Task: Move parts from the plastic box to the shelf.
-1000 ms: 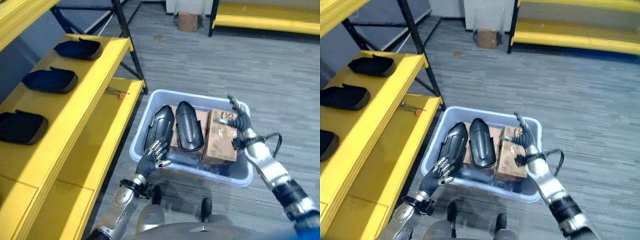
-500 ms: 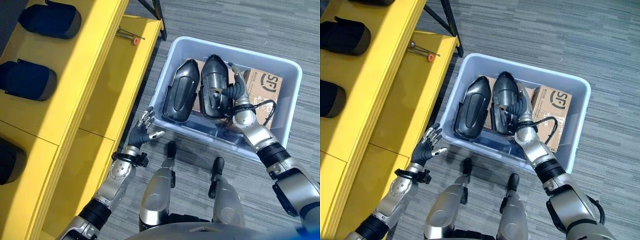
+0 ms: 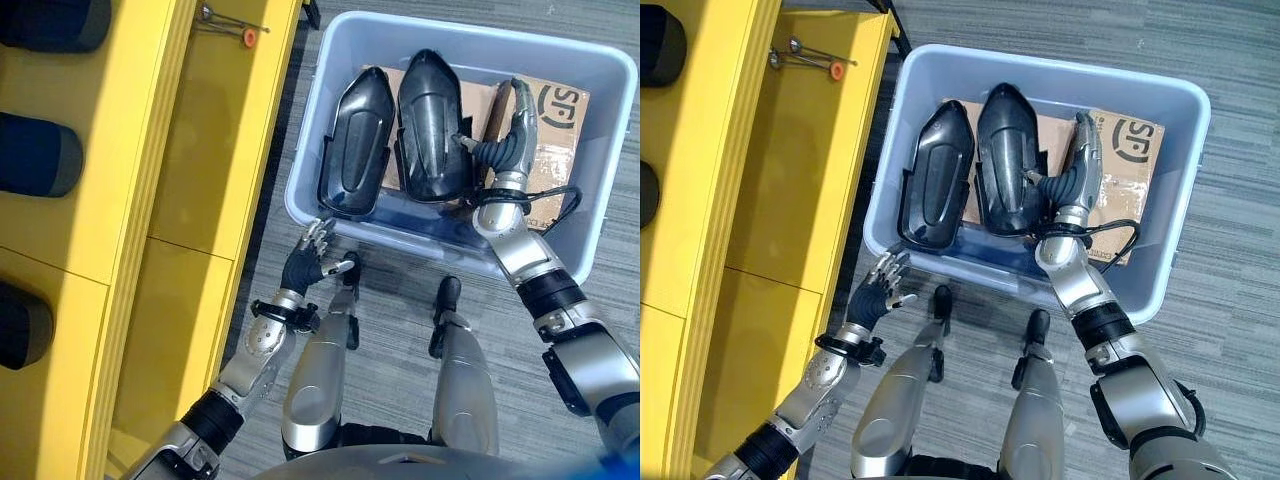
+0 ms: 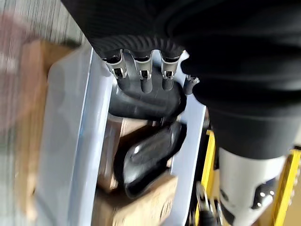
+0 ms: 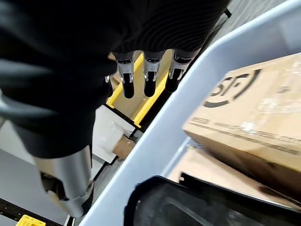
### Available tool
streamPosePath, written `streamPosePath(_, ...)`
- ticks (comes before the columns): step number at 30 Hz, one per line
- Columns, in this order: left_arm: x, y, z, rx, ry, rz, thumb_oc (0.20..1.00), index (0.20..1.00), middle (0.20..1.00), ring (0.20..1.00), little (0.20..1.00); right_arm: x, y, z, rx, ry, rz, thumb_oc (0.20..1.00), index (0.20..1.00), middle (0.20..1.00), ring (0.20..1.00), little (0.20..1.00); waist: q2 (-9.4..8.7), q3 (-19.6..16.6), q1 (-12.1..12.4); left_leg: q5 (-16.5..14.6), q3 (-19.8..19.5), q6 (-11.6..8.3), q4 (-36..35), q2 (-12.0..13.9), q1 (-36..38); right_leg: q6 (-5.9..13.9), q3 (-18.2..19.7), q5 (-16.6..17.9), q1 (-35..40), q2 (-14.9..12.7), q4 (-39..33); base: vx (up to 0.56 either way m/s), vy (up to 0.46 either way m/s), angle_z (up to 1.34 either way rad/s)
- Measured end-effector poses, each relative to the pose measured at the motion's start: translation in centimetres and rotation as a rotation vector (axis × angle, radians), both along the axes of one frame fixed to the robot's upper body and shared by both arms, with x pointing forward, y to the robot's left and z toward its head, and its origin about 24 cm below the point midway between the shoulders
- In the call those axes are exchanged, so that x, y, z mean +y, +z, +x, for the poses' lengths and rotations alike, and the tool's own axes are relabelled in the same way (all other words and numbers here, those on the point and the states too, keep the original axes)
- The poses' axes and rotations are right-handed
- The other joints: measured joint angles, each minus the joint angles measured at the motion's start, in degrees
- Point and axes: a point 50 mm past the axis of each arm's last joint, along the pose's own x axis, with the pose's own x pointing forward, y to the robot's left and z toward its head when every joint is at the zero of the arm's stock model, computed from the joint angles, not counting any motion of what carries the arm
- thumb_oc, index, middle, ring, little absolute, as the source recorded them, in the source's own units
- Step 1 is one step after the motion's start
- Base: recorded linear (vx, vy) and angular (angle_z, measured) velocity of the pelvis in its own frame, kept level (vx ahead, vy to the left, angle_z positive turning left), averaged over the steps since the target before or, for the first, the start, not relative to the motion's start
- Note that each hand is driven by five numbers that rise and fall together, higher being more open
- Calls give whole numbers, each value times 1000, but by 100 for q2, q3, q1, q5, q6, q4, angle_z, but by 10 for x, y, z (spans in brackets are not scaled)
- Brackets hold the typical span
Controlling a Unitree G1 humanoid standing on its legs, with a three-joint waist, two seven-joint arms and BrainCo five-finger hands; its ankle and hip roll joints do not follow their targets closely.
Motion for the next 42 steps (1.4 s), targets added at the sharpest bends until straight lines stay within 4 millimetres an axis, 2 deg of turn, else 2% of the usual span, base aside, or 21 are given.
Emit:
streamPosePath(3, -5, 4, 0, -16, -20, 0, 1000, 1000, 1000, 1000, 1000, 3, 10, 4, 0, 41, -8, 1000, 1000, 1000, 1000, 1000, 10, 3, -168, 12, 37, 10, 61, -6, -227, -1, 49, -7, -285, -18, 140, -28, 62, -6)
streamPosePath(7, 0, 9, 5, -21, 29, -22, 1000, 1000, 1000, 1000, 1000, 3, 18, 8, 15, 64, -32, 1000, 1000, 1000, 1000, 1000, 37, 10, -148, 17, 39, 4, 131, -2, -355, -28, 84, -47, -463, -19, 295, 0, 4, -2)
streamPosePath(10, 5, 10, 7, -14, 58, -46, 1000, 1000, 1000, 1000, 1000, 2, 30, 13, 3, 32, -104, 1000, 1000, 1000, 1000, 1000, 41, 7, -18, 25, 22, -9, 186, 2, -366, -62, 83, -109, -517, -23, 442, -10, -10, 2)
streamPosePath(12, 5, 9, 6, -9, 54, -45, 1000, 1000, 1000, 1000, 1000, -1, 55, 19, -48, -13, -199, 1000, 1000, 1000, 1000, 1000, 56, -2, 125, 54, -1, -54, 223, 4, -544, -99, 51, -181, -759, -52, 637, -14, -19, 12)
streamPosePath(13, 5, 7, 5, -4, 54, -44, 1000, 1000, 1000, 1000, 1000, -3, 62, 21, -56, -25, -223, 1000, 1000, 1000, 1000, 1000, 57, -2, 165, 66, -7, -65, 229, 5, -592, -108, 51, -190, -821, -53, 683, -2, -3, 9)
streamPosePath(16, 7, 3, 1, 15, 56, -42, 1000, 1000, 1000, 1000, 1000, -6, 70, 23, -81, -68, -319, 1000, 1000, 1000, 1000, 1000, 60, -4, 232, 78, -14, -58, 273, -6, -631, -116, 41, -237, -868, -80, 773, -4, 1, 5)
streamPosePath(19, 6, 4, 2, 12, 55, -50, 1000, 1000, 1000, 1000, 1000, 2, 84, 20, -177, -87, -395, 1000, 1000, 1000, 1000, 1000, 61, -5, 260, 78, -40, -57, 290, -15, -694, -121, 19, -257, -924, -94, 822, 3, -4, 4)
streamPosePath(22, 7, 5, 2, 10, 54, -47, 1000, 1000, 1000, 1000, 1000, 19, 100, 11, -285, -36, -443, 1000, 1000, 1000, 1000, 1000, 62, -5, 275, 79, -55, -58, 292, -16, -704, -121, 4, -262, -925, -97, 825, 0, 0, 0)
streamPosePath(24, 7, 5, 2, 10, 54, -47, 1000, 1000, 1000, 1000, 1000, 23, 104, 9, -312, -29, -466, 1000, 1000, 1000, 1000, 1000, 62, -6, 309, 79, -58, -58, 293, -23, -704, -121, 1, -269, -924, -105, 839, 0, 0, 0)
streamPosePath(28, 8, 4, 2, 9, 53, -41, 1000, 1000, 1000, 1000, 1000, 26, 96, 12, -277, -43, -514, 1000, 1000, 1000, 1000, 1000, 62, -6, 330, 79, -97, -58, 322, -27, -734, -122, -42, -273, -919, -115, 855, -3, -23, 4)
streamPosePath(35, 11, 5, 2, 3, 34, -23, 1000, 1000, 1000, 1000, 1000, -13, 53, 35, 20, -147, -395, 1000, 1000, 1000, 1000, 1000, 72, -12, 384, 76, -155, -96, 376, -8, -763, -144, -90, -316, -953, -121, 942, -16, -25, 3)
streamPosePath(40, 10, 7, 2, -8, 18, -21, 1000, 1000, 1000, 1000, 1000, -27, 50, 35, 54, -165, -249, 1000, 1000, 1000, 1000, 1000, 112, -37, 366, 111, -146, -97, 376, -5, -923, -158, -90, -308, -1136, -125, 981, 0, 0, 0)
streamPosePath(42, 10, 8, 3, -12, 16, -21, 1000, 1000, 1000, 1000, 1000, -33, 43, 36, 79, -190, -191, 1000, 1000, 1000, 1000, 1000, 112, -37, 373, 114, -140, -93, 377, -1, -938, -161, -90, -310, -1153, -125, 982, 0, 0, 0)
